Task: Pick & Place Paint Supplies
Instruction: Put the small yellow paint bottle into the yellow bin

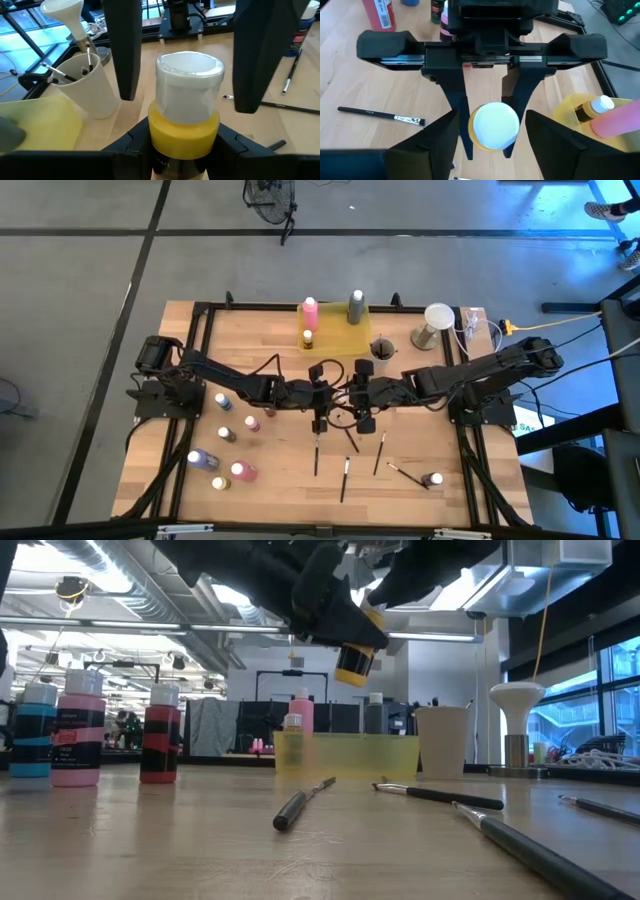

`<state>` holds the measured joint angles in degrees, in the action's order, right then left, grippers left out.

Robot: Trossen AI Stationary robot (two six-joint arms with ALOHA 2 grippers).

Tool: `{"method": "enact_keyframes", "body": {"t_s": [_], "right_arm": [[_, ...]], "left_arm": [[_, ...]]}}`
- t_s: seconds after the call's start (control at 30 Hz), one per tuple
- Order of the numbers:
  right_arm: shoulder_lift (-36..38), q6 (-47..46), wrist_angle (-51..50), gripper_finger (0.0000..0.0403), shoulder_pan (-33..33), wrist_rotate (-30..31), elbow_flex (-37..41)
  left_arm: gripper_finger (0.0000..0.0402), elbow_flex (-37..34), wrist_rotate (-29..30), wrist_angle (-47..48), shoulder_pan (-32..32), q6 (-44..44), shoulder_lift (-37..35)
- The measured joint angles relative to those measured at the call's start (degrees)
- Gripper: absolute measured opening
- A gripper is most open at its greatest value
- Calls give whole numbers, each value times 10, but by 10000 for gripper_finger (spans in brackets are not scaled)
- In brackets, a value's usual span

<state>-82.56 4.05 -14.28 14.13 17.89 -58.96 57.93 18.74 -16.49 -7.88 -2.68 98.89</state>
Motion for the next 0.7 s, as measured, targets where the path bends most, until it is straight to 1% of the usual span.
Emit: {"method": "enact_keyframes", "body": {"t_s": [0.13, 0.33, 0.7], "right_arm": [[-5, -2, -1, 219, -3, 0, 0], [-19, -2, 2, 217, -10, 0, 0], [-17, 0, 3, 206, -10, -1, 0]], "left_arm": [[124, 0, -4, 0, 0, 3, 0], [125, 0, -4, 3, 0, 4, 0], [124, -1, -4, 1, 0, 4, 0]]}}
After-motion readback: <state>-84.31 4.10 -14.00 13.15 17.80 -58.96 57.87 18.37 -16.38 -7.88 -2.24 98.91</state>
